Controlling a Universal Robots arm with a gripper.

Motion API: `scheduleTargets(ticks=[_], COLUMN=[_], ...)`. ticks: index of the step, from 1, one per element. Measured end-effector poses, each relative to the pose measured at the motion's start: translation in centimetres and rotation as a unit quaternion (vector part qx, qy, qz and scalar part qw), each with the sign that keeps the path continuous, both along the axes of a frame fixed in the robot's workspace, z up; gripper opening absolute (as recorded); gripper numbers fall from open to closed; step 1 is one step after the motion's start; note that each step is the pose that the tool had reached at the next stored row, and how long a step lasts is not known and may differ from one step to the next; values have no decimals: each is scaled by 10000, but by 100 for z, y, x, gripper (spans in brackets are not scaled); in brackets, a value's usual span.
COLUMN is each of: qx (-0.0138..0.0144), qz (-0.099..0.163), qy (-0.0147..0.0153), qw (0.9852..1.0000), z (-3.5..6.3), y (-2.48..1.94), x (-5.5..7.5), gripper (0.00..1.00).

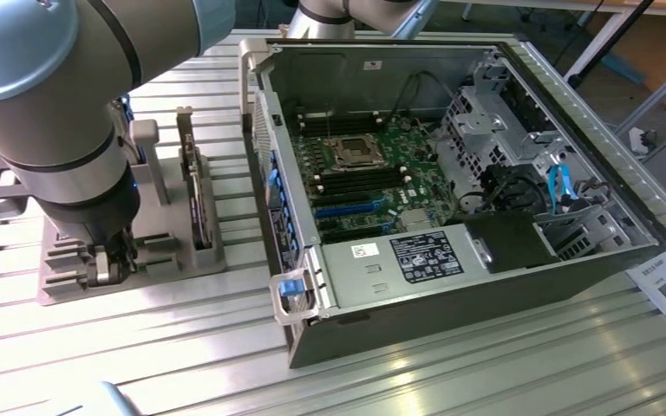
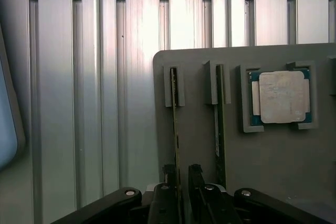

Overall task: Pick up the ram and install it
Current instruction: 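Pick up the ram and move it above insertion slot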

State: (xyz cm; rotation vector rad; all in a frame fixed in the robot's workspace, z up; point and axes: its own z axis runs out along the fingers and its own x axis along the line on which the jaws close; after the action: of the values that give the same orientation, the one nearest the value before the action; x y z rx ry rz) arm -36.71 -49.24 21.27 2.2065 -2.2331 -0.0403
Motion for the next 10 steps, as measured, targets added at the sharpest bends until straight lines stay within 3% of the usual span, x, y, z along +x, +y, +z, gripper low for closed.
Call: scheduleTargets(ticks=[10], qx=[-1], qz=[21], qy=[-1], qw=[10000], z=[-3], y=[0], x=[28], gripper=[24])
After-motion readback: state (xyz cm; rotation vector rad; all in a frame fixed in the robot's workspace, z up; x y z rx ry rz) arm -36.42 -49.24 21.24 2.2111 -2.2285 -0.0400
